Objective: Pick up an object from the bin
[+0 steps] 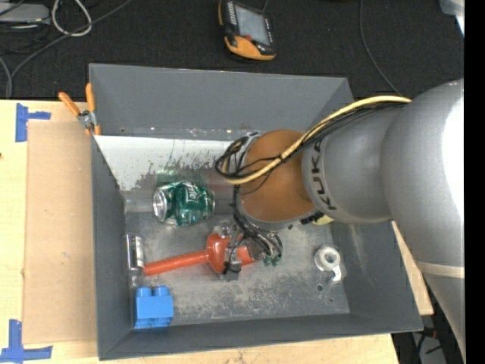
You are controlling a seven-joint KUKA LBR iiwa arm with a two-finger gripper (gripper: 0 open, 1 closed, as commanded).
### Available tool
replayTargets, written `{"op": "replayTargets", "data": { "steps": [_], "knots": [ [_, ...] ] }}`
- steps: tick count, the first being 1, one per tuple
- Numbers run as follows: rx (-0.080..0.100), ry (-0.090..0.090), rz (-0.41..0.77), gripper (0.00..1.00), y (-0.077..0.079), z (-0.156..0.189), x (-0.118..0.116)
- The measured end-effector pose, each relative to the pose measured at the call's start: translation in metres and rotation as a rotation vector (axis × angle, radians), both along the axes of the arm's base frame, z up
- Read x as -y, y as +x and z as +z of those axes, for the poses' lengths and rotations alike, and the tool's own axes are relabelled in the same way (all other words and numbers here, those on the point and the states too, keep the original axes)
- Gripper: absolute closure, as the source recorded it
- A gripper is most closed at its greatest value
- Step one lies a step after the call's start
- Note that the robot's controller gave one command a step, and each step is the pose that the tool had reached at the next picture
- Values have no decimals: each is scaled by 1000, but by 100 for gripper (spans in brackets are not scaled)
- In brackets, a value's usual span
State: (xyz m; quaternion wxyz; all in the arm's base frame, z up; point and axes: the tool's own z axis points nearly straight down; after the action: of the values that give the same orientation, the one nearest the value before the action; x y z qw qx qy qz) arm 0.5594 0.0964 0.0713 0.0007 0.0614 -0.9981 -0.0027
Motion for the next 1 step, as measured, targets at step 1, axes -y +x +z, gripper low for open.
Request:
{"op": "replayTargets", "data": {
  "steps": [1],
  "knots": [
    [-2,0,-1,100,-1,20,0]
  ]
}}
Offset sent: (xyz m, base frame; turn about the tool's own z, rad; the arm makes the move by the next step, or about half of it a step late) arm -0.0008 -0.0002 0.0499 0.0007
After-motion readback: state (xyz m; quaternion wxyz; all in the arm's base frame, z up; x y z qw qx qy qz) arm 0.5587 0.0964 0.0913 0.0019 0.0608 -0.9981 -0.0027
